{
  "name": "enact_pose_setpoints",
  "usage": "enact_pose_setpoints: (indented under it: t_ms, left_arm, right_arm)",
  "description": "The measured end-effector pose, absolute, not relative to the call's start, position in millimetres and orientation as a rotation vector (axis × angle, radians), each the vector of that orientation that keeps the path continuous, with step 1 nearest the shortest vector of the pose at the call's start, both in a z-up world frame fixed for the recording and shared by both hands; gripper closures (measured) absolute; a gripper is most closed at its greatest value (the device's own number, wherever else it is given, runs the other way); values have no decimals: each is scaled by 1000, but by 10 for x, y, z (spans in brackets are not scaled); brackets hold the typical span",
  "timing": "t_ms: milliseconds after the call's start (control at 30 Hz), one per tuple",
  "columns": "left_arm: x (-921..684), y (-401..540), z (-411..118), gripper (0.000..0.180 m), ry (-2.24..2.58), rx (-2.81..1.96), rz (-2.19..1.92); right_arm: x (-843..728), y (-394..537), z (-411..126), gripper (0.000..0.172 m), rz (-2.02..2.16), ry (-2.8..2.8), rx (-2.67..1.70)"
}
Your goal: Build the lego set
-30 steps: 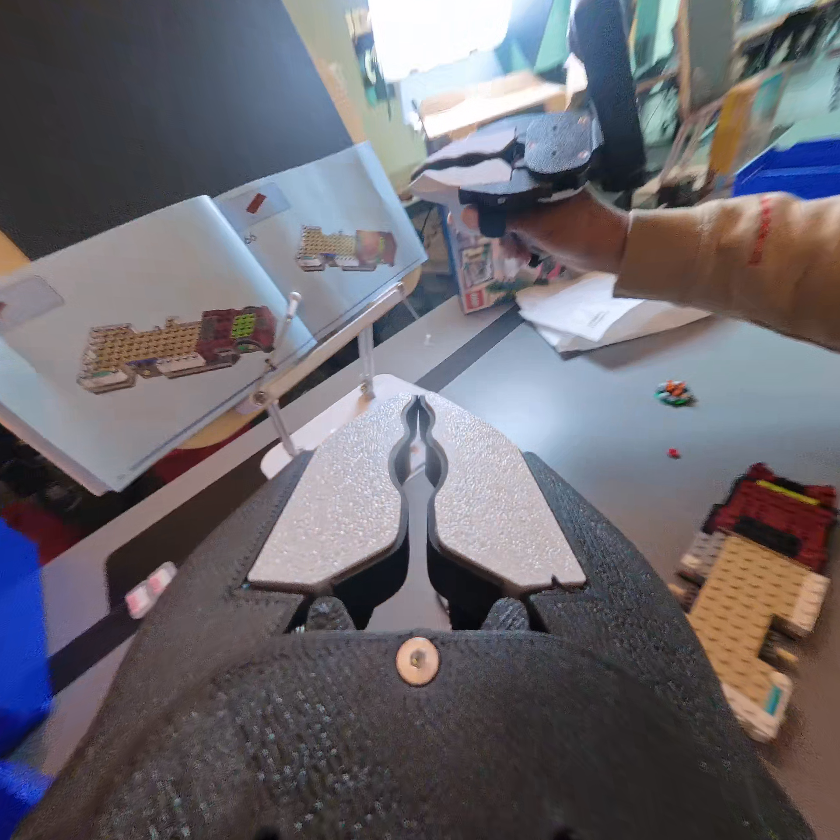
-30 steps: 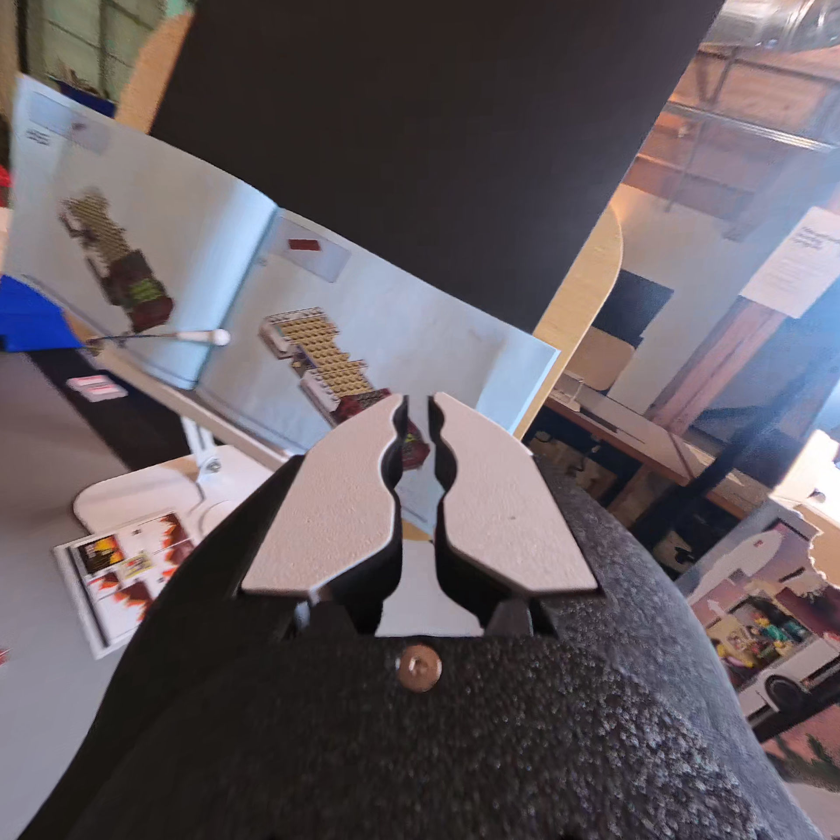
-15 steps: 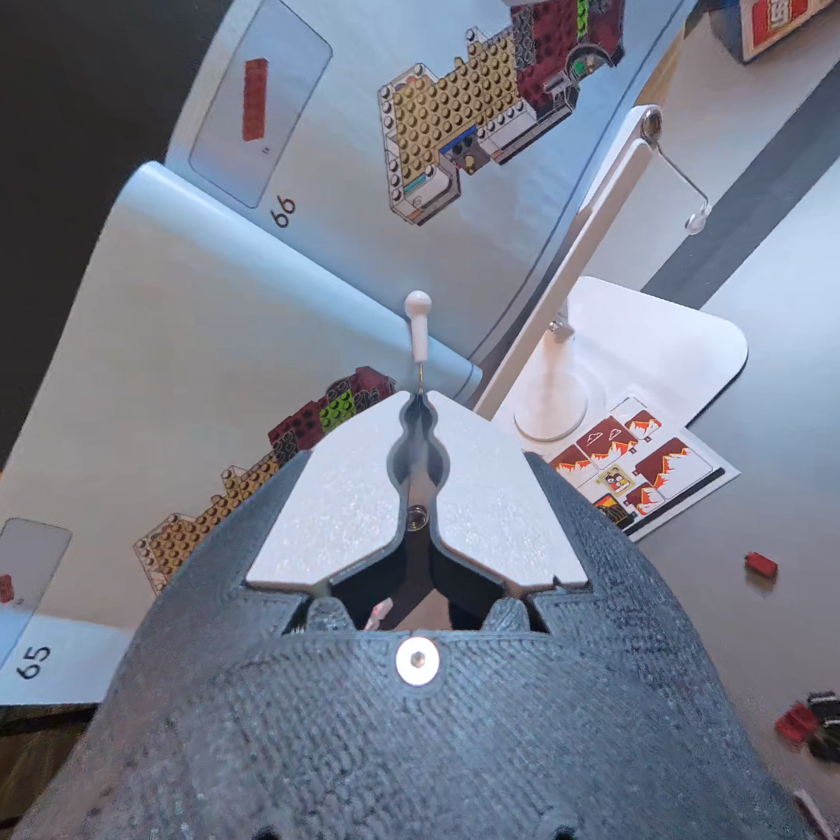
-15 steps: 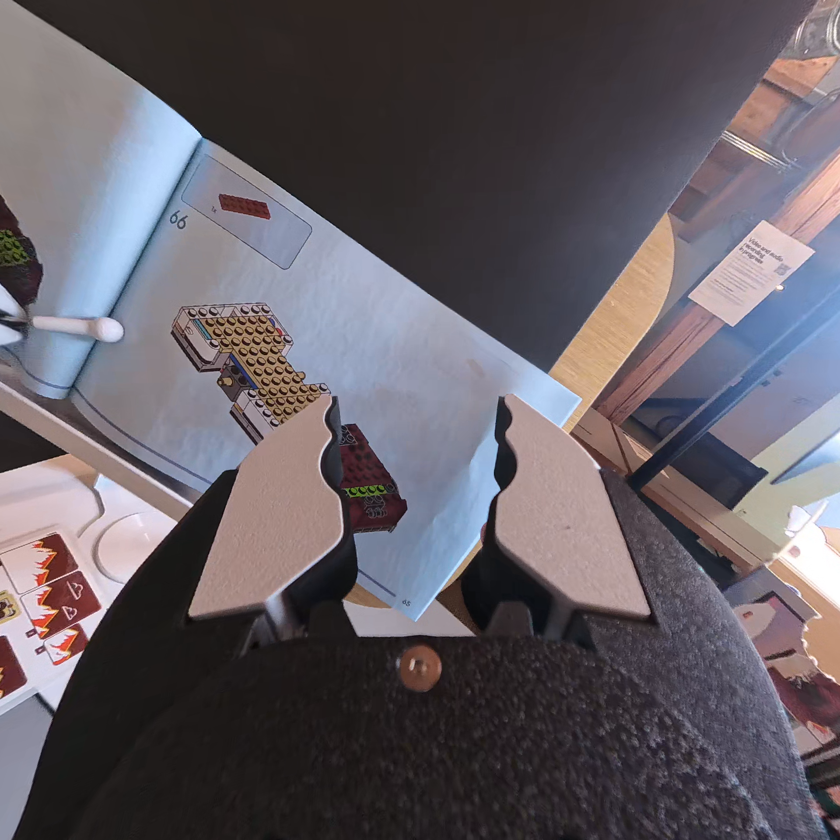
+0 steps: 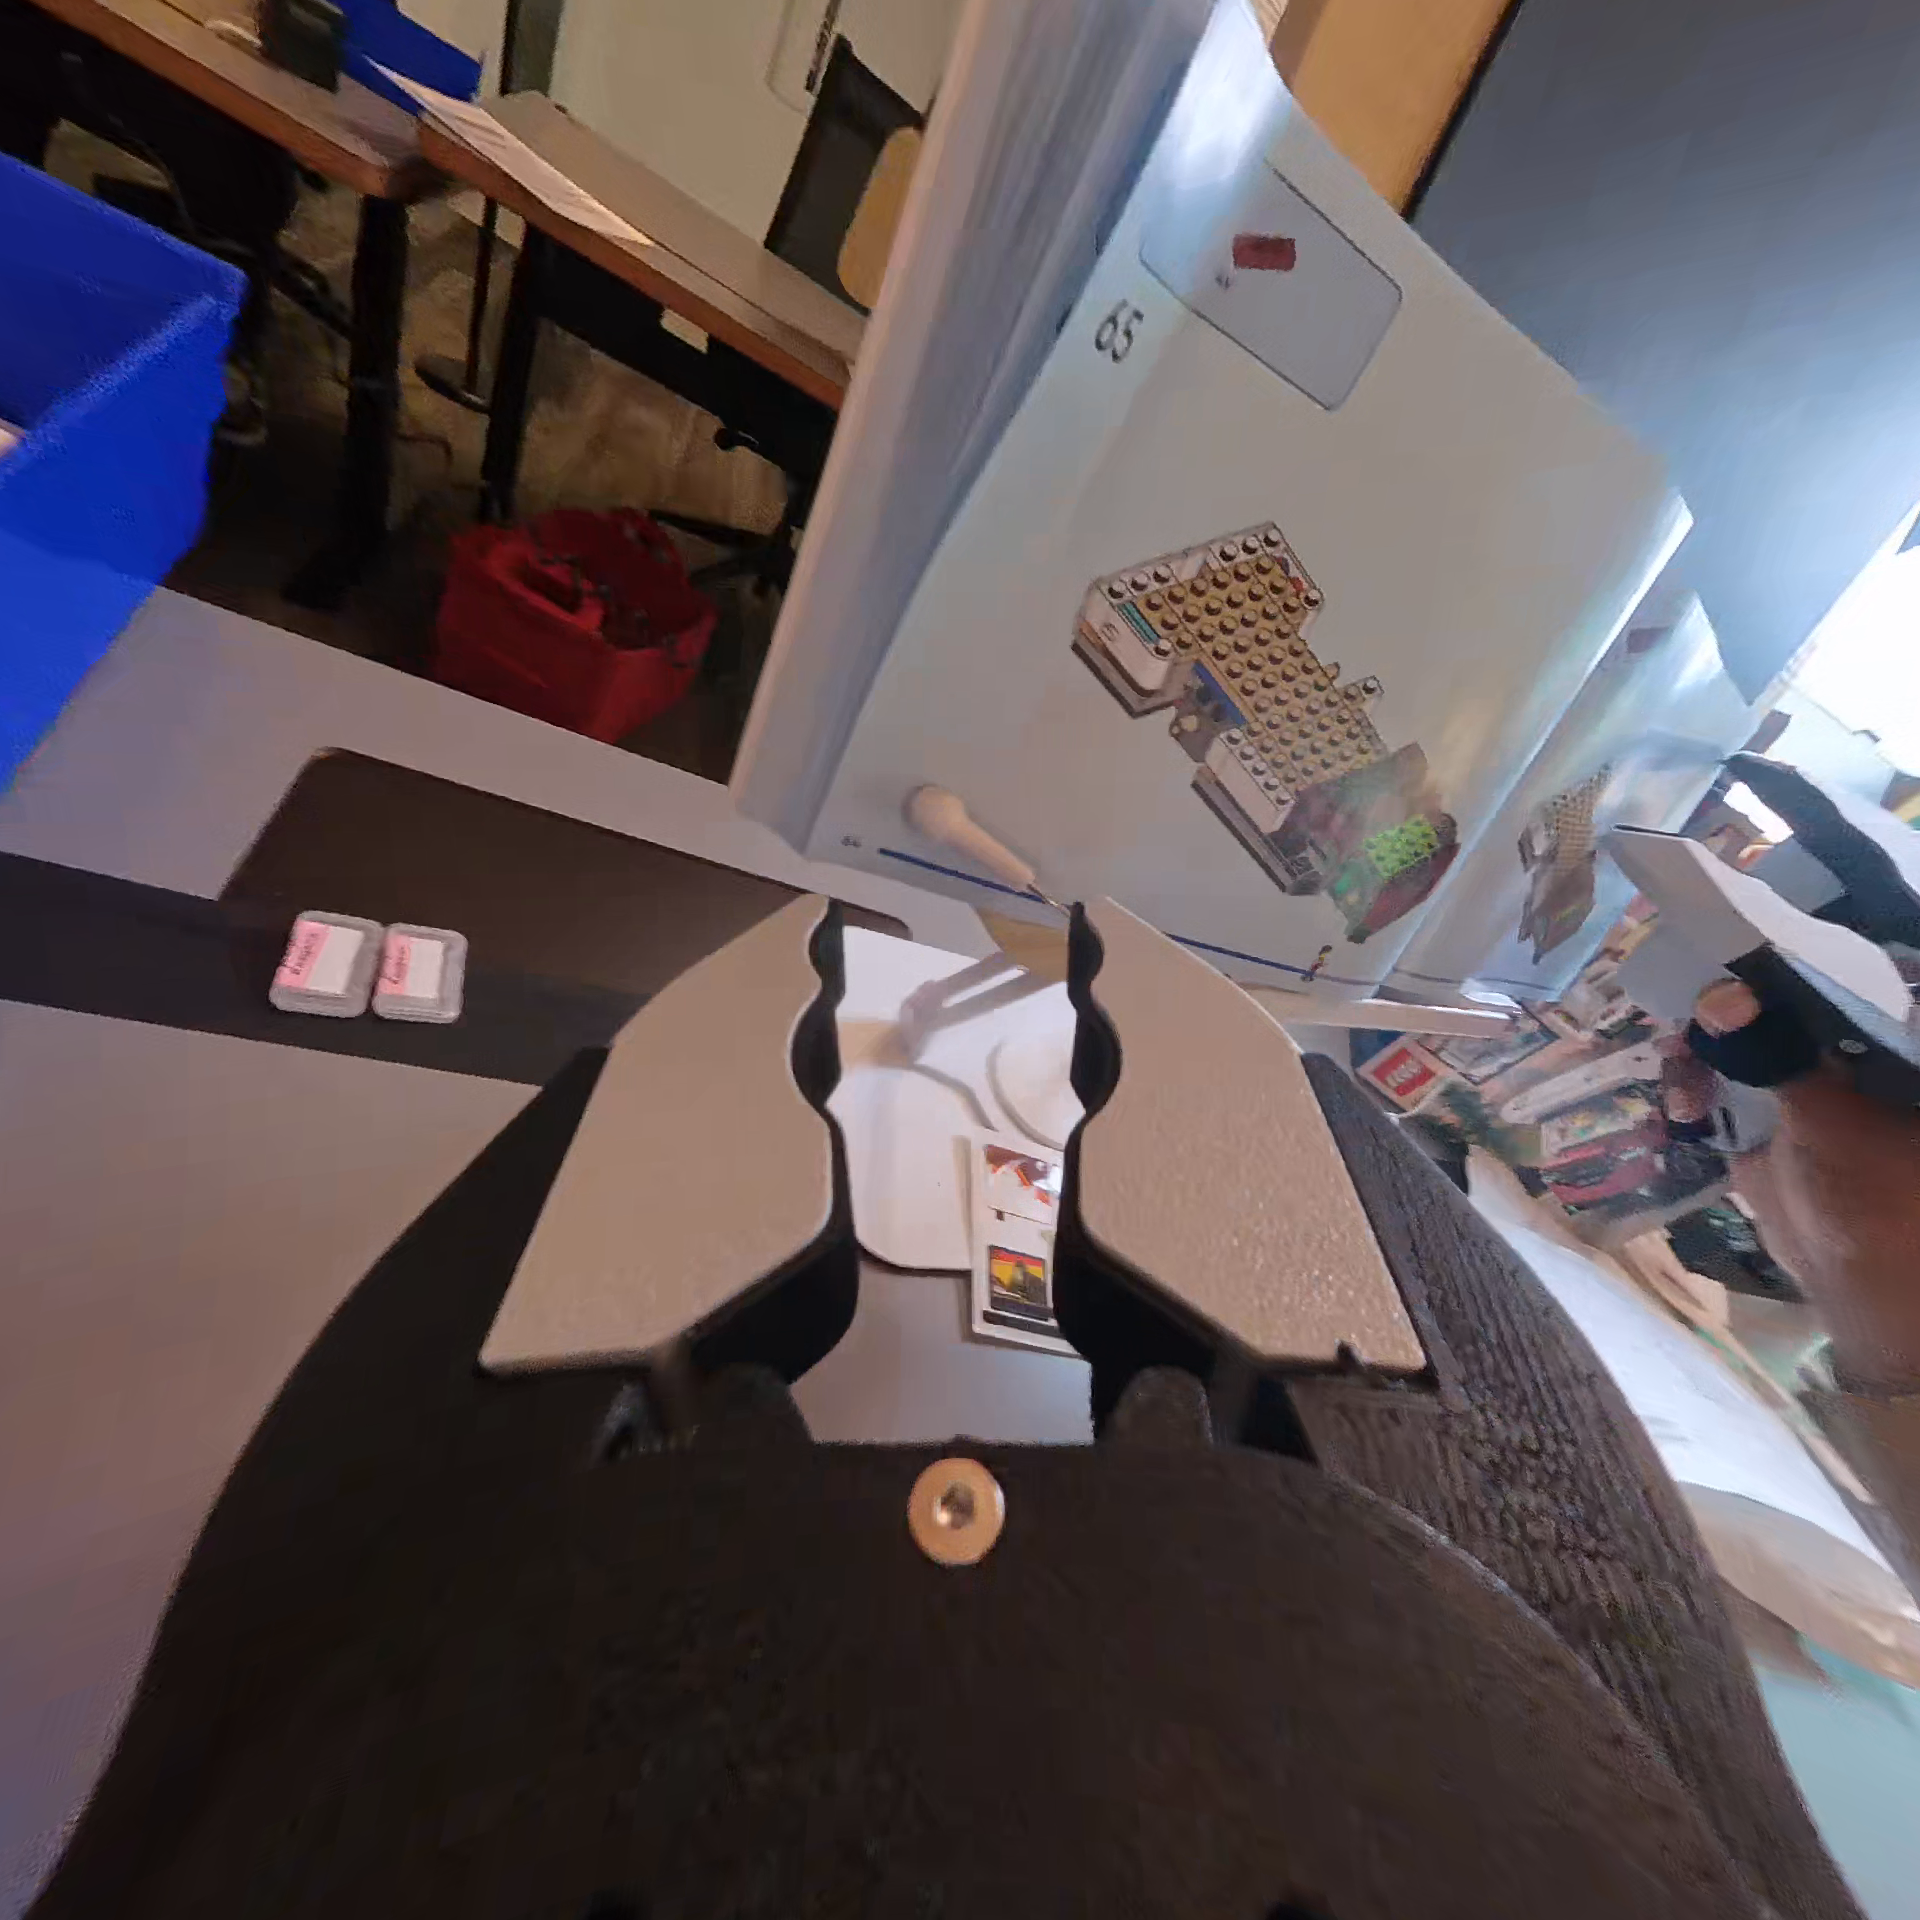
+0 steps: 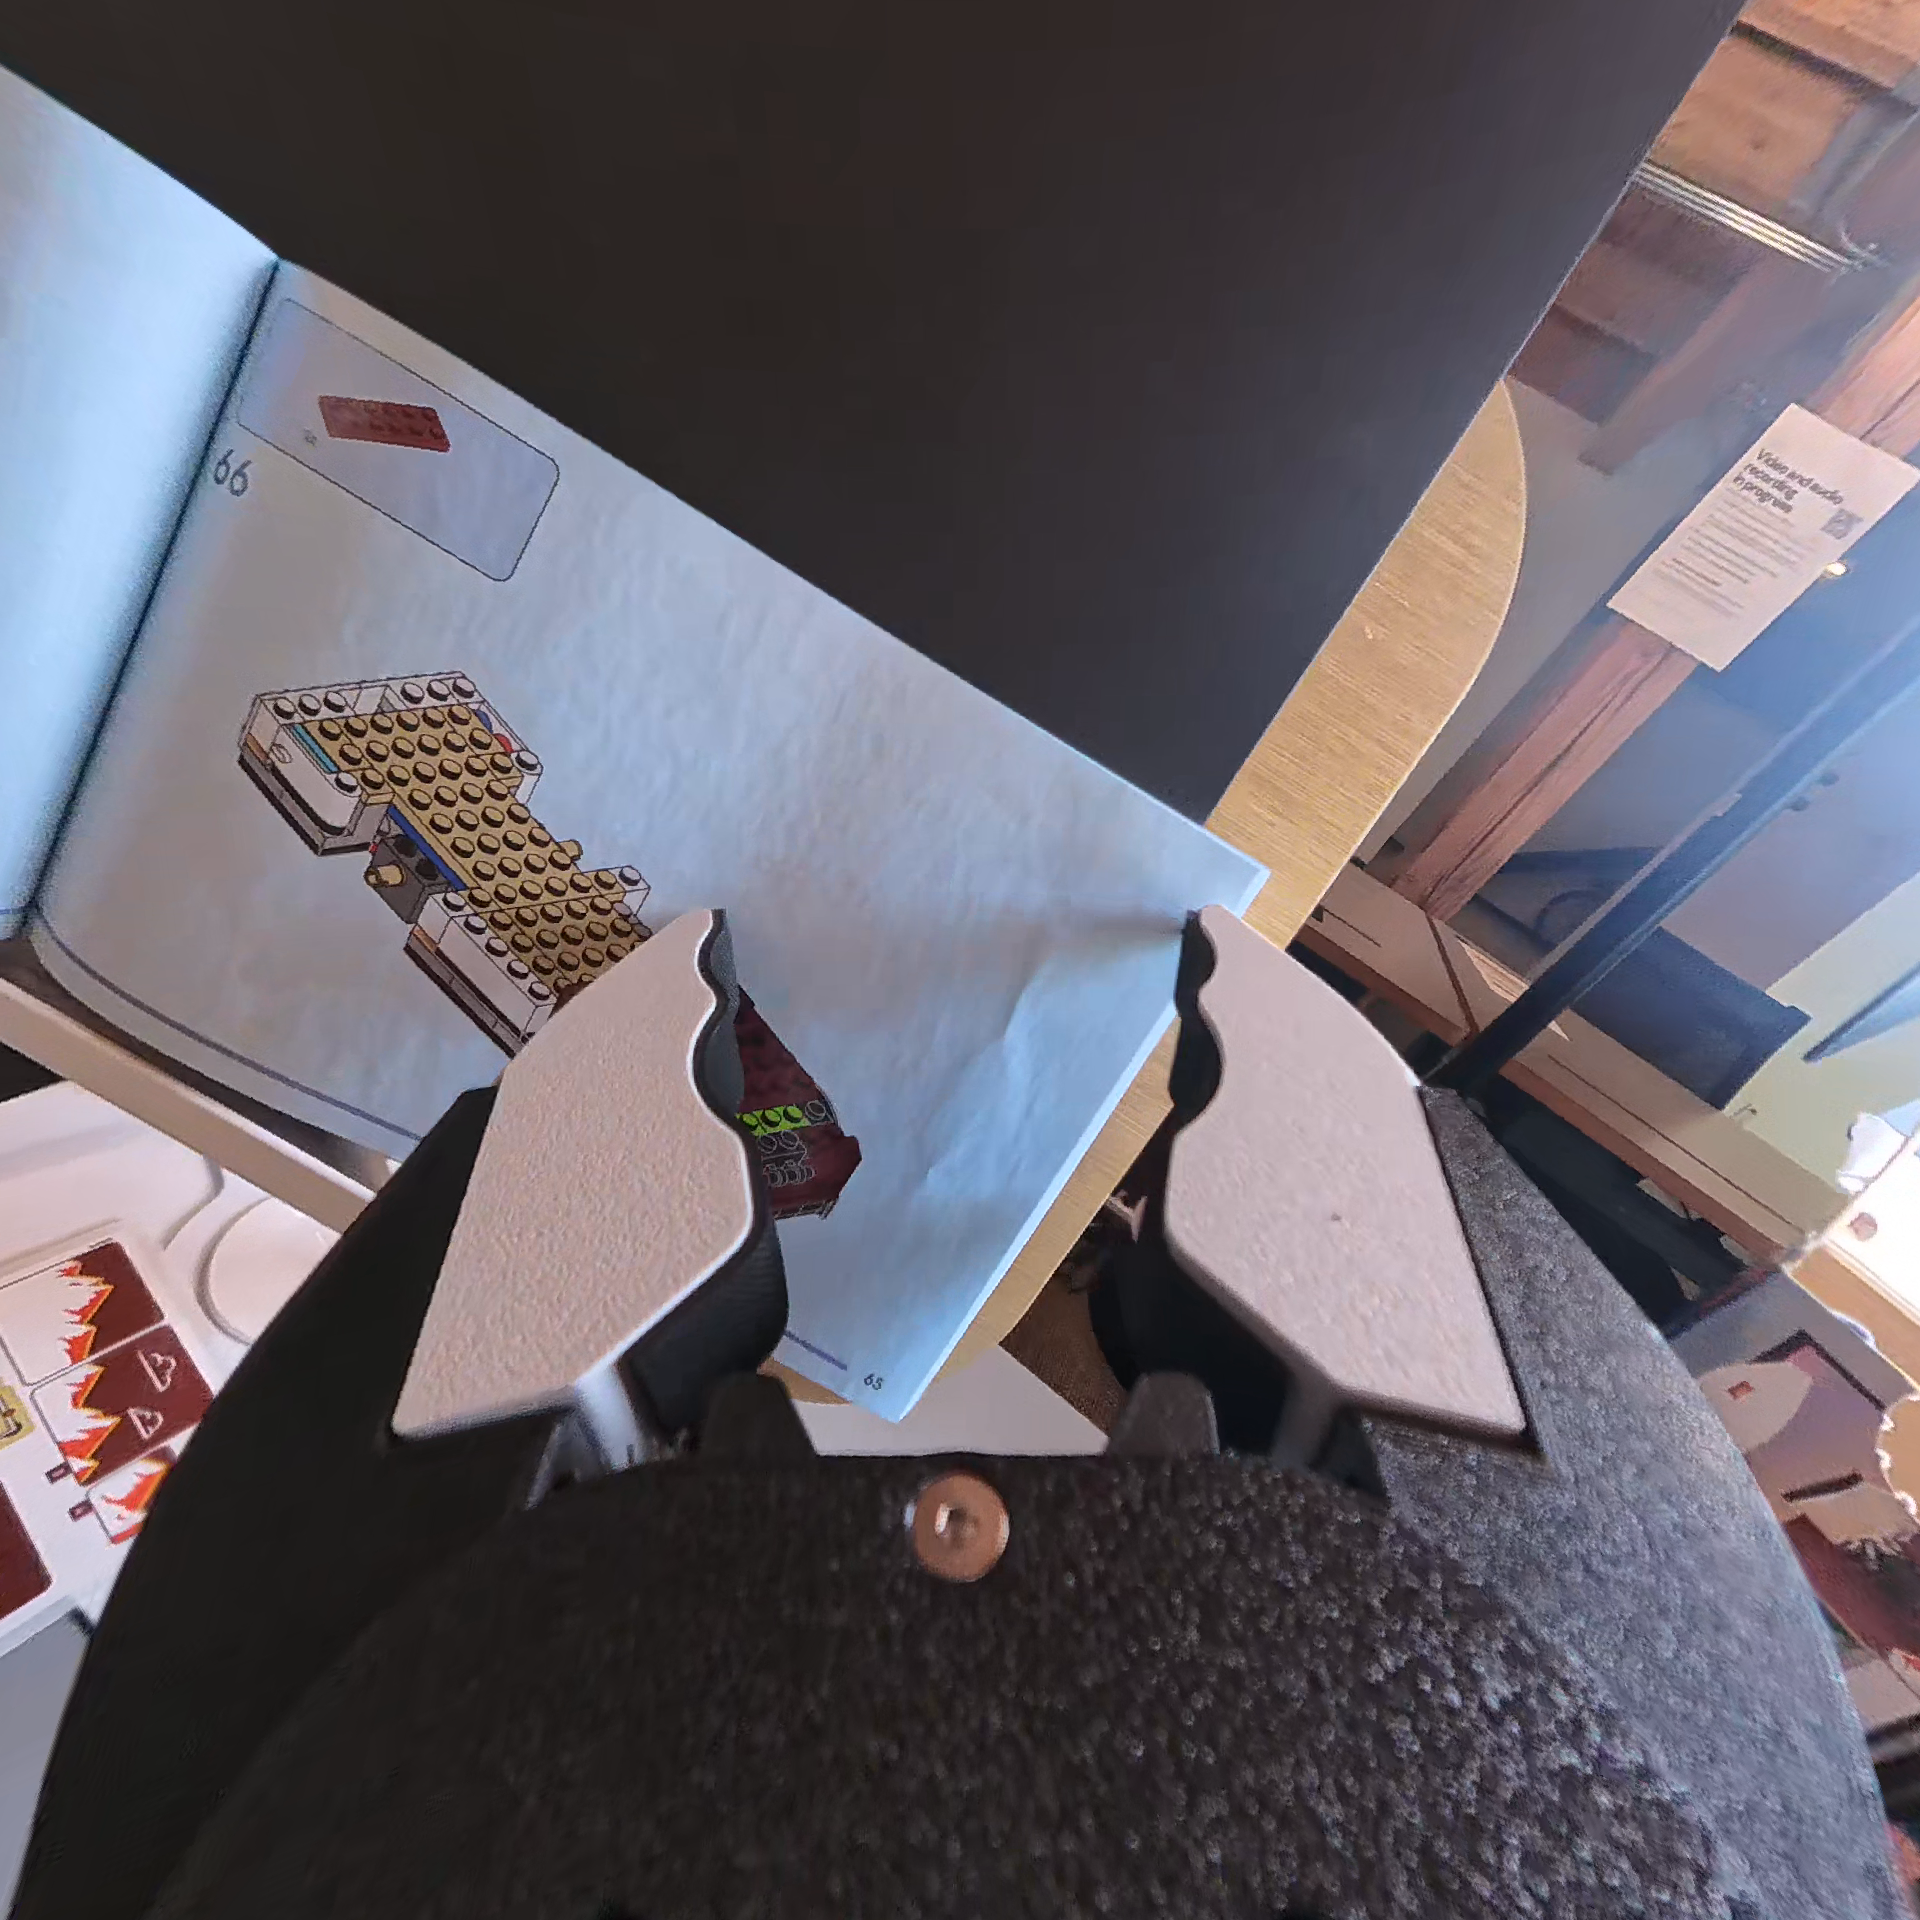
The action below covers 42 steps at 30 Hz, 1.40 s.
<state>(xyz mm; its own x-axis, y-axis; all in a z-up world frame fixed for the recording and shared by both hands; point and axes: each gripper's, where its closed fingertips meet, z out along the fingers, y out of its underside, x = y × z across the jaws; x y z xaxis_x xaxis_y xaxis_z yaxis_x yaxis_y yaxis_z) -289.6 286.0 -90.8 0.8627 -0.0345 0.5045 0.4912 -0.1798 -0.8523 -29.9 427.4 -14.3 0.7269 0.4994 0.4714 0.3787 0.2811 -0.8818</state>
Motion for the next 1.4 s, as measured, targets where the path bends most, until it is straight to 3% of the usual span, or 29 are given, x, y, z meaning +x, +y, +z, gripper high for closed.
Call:
enact_pose_setpoints:
  t_ms: [167,300,433,733,933,1067,1400]
  left_arm:
    - [-3125,3061,-727,101,-265,-1758,-379]
    - [-2940,3229,-965,87,-22,-2005,-437]
    - [-2964,3203,-1242,112,123,-2097,-272]
    - [-2966,3233,-960,97,106,-1893,-398]
    - [-2902,3281,-788,126,163,-1819,-383]
    - [-2907,3243,-614,162,187,-1740,-338]
    - [-3008,3177,-619,166,215,-1763,-278]
  right_arm:
    - [-301,4296,-106,87,95,-840,-1340]
    - [-299,4323,-89,86,82,-858,-1352]
    - [-286,4331,-93,88,51,-862,-1338]
    - [-272,4323,-84,90,70,-848,-1341]
    - [-259,4337,-72,94,73,-830,-1340]
    - [-263,4315,-90,105,85,-816,-1329]
    - [-318,4137,-150,152,146,-858,-1302]
